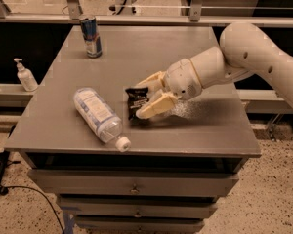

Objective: Move rxbar chocolate near blue plastic bottle

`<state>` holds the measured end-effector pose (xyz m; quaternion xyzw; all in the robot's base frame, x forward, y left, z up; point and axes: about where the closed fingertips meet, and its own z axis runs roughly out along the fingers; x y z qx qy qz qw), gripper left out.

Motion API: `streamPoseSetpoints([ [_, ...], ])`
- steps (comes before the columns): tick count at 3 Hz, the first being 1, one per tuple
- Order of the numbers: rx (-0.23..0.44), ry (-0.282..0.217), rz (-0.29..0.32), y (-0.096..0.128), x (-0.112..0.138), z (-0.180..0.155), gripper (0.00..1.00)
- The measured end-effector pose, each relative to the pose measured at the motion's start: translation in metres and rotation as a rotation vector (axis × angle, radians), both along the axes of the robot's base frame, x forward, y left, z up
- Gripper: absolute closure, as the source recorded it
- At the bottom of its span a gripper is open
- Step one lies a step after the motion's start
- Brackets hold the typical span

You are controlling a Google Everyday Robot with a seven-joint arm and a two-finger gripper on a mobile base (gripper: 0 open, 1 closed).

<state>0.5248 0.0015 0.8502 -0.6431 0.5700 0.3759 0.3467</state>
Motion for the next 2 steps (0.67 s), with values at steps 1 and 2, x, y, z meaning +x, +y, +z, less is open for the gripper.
streamPoseSetpoints([
  [1, 0.000, -0.004, 0.003, -0.0020, 0.0033, -0.0006, 0.00],
  [2, -0.006, -0.015, -0.003, -0.0076, 0.0085, 0.0013, 0.00],
])
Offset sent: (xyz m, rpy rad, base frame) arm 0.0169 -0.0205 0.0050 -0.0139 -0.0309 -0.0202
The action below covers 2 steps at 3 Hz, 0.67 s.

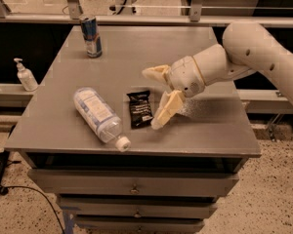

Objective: Move rxbar chocolate near blue plastic bottle

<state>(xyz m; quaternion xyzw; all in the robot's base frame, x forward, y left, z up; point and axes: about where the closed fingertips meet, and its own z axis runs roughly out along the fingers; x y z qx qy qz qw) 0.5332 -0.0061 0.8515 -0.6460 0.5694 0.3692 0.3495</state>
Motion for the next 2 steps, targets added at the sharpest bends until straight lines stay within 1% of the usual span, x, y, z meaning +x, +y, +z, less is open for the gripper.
streamPoseSetpoints([
  [1, -0.018, -0.026, -0.045, -0.025, 0.012, 0.008, 0.00],
  [2, -0.057, -0.073, -0.150, -0.081, 0.035, 0.024, 0.00],
])
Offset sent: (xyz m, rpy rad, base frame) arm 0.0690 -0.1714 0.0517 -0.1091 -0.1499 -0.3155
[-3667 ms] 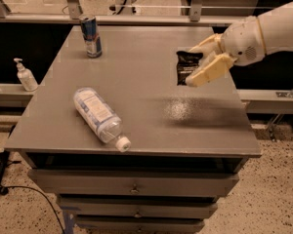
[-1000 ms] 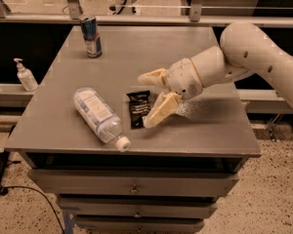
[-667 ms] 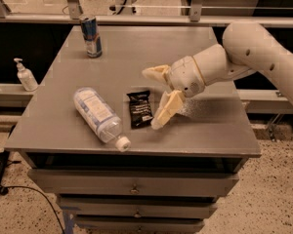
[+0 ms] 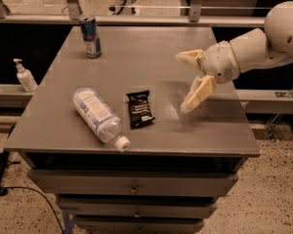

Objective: Move rxbar chocolate near blue plastic bottle

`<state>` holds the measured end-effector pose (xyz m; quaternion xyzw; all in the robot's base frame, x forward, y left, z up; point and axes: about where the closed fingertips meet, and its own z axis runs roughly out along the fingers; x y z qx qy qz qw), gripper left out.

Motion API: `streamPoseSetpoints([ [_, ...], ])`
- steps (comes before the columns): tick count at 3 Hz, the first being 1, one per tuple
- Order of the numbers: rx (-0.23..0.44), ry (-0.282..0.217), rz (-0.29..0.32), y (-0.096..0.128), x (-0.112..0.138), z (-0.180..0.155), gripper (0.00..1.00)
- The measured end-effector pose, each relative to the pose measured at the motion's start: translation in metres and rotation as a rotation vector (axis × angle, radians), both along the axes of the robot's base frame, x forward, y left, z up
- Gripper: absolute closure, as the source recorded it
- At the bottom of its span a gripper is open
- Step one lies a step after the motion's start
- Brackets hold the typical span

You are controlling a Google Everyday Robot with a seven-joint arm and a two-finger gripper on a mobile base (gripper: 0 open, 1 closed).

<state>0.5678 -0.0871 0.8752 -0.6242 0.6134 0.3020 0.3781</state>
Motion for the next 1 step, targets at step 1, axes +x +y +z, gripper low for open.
streamPoseSetpoints([
  [1, -0.031, -0.045, -0.164, -0.0811, 0.0257, 0.0198, 0.00],
])
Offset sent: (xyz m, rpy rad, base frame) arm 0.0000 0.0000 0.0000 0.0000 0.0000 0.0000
